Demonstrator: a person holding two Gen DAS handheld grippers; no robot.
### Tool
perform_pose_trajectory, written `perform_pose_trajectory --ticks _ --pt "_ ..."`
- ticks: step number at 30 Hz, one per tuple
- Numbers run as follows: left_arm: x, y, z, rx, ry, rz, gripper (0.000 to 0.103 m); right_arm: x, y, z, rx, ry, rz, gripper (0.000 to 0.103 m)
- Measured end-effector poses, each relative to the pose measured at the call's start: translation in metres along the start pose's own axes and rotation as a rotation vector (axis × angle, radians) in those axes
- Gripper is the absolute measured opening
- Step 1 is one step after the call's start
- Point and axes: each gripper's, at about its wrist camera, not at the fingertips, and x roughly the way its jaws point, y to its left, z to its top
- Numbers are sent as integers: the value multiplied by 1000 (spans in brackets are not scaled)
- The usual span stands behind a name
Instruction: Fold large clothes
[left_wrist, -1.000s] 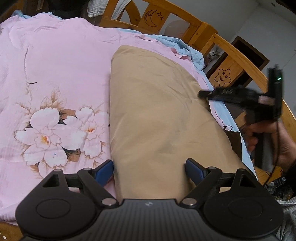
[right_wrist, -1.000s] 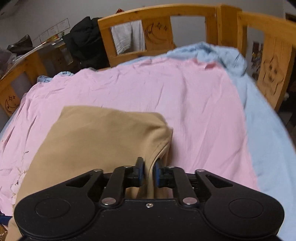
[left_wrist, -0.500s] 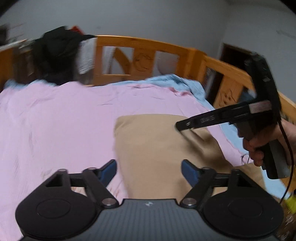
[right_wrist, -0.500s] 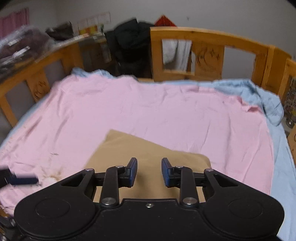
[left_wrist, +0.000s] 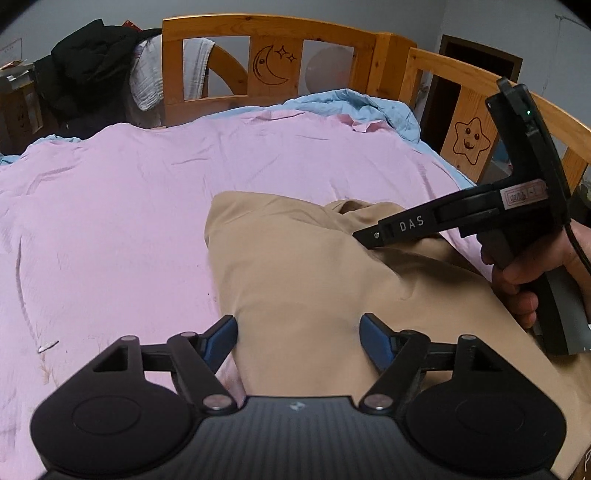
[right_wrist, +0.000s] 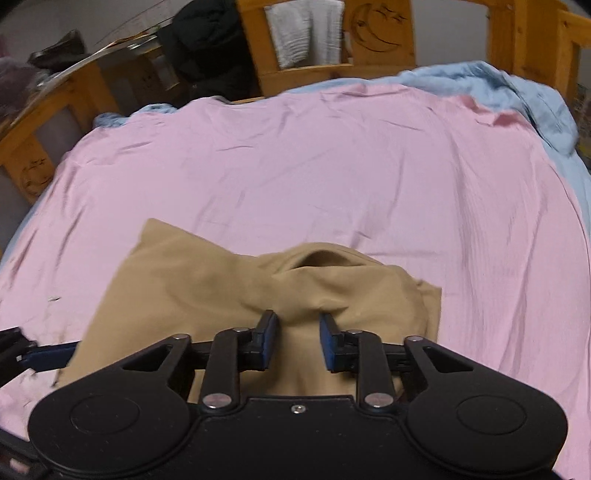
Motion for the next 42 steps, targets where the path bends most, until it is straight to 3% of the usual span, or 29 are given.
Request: perform_pose_trajectory --ticks 4,6,8,10,13,17,20,24,29,33,36,37,39,42 --pt "-22 7 -5 -71 -7 -26 76 -25 4 -3 -2 -45 -22 27" --pt "-43 11 -17 -94 -29 -48 76 -52 3 -11 15 -76 18 29" --pt "-68 9 -33 -104 -41 -73 78 -86 8 -30 -2 -101 40 36" --pt "-87 4 -48 -110 -47 -94 80 -114 17 -52 -55 -115 48 37" --pt "-95 -2 -67 -102 5 -103 80 -144 33 -93 -141 -117 36 37" --pt "-83 -4 -75 -120 43 -67 81 -132 42 -131 -179 -63 -22 37" --pt "-68 -3 -78 -151 83 -54 81 -112 47 -147 -195 -80 -57 35" --pt "-66 -8 -82 -122 71 -33 81 -102 45 -153 -170 -107 -70 34" --pt "-92 -20 -77 -98 34 -17 79 -134 35 -149 -73 -120 -67 34" --pt "-97 -30 -85 -72 30 -25 84 -174 25 -163 -26 -147 -72 53" --pt "-82 -29 -86 -143 61 -32 84 -166 11 -180 -19 -64 -177 51" --pt "-78 -28 -85 -161 67 -31 84 -163 5 -181 20 -46 -165 50" --pt "-76 -28 -84 -158 66 -17 84 -166 -2 -180 83 -57 -146 51" --pt "-80 -28 -82 -133 61 -18 84 -183 1 -176 65 -131 -116 54"
